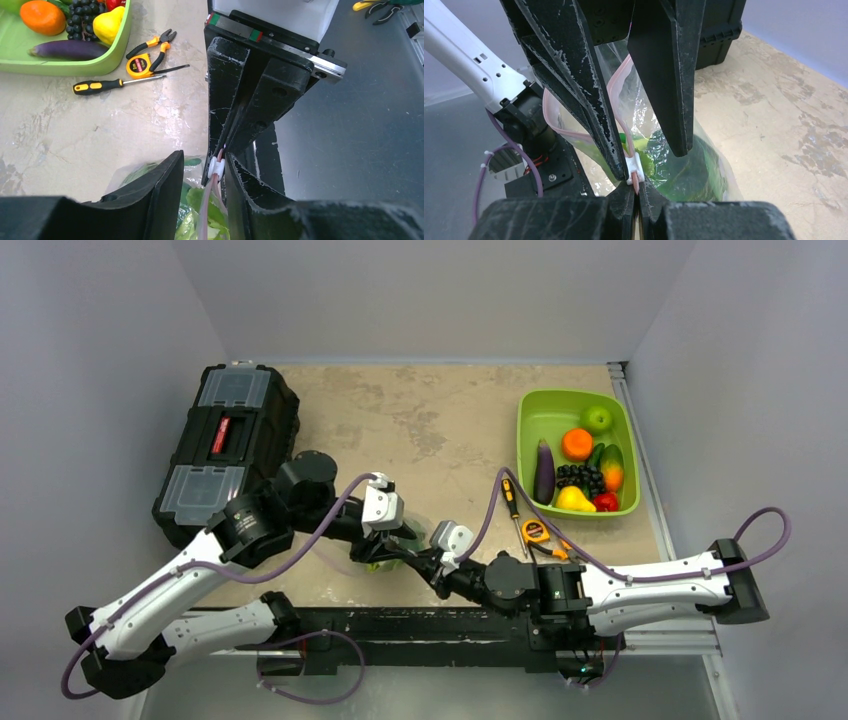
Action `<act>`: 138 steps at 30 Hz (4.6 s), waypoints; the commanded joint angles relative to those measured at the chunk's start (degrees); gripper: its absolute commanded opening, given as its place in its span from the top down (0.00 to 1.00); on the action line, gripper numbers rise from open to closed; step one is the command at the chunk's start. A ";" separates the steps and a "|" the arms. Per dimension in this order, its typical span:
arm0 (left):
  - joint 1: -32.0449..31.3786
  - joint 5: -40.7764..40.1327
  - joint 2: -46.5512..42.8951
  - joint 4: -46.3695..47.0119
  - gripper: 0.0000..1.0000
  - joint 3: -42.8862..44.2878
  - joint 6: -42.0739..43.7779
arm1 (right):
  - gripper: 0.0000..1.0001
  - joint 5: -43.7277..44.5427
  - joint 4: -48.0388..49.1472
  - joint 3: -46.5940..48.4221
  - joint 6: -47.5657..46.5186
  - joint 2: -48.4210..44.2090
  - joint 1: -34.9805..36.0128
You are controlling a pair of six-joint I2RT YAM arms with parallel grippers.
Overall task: Place the food in the zip-top bag and seal the zipper
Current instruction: Adjust the zipper food storage bag at the center of the board.
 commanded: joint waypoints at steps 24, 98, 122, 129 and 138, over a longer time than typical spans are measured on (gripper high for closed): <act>-0.04 -2.97 -3.75 1.16 1.00 -3.10 1.75 | 1.00 7.97 1.35 2.71 4.06 -0.25 -0.68; 0.04 -20.11 -5.12 -4.80 0.70 -2.52 -1.10 | 1.00 -13.96 5.54 2.68 2.67 -0.06 -12.12; 0.04 -15.42 -5.26 -1.63 1.00 -2.15 -6.16 | 0.49 -24.19 -40.45 34.61 10.68 5.06 -16.09; 0.04 -14.70 -1.44 -7.38 1.00 2.64 -7.53 | 0.62 -34.33 -46.68 41.22 10.04 10.93 -20.84; 0.00 -13.66 -0.07 -7.78 1.00 3.11 -8.66 | 0.60 -31.76 -52.58 43.89 8.15 13.60 -21.18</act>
